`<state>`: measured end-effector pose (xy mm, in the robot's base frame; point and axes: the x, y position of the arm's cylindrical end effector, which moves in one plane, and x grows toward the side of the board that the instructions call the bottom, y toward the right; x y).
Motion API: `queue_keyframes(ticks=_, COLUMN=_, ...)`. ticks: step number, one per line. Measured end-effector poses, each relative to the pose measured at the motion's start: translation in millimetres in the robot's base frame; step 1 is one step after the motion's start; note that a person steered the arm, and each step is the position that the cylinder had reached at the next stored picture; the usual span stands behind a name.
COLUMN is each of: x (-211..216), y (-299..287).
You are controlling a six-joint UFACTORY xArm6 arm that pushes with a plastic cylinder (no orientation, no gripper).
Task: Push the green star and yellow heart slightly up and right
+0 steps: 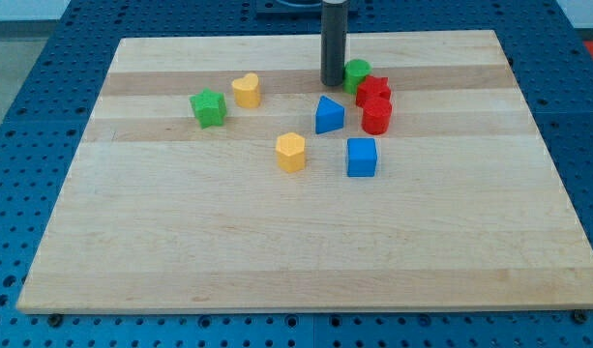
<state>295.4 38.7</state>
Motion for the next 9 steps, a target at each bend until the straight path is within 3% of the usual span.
queue_keyframes(ticks=3, x=-9.7, y=25.4)
queue_keyframes(ticks=4, x=-20.6, y=3.8)
queue_keyframes(ticks=6, x=-48.5, y=-114.6)
queue_keyframes(ticks=7, x=-41.2, y=-182.4)
queue_keyframes(ticks=9, x=34.7, y=-243.5)
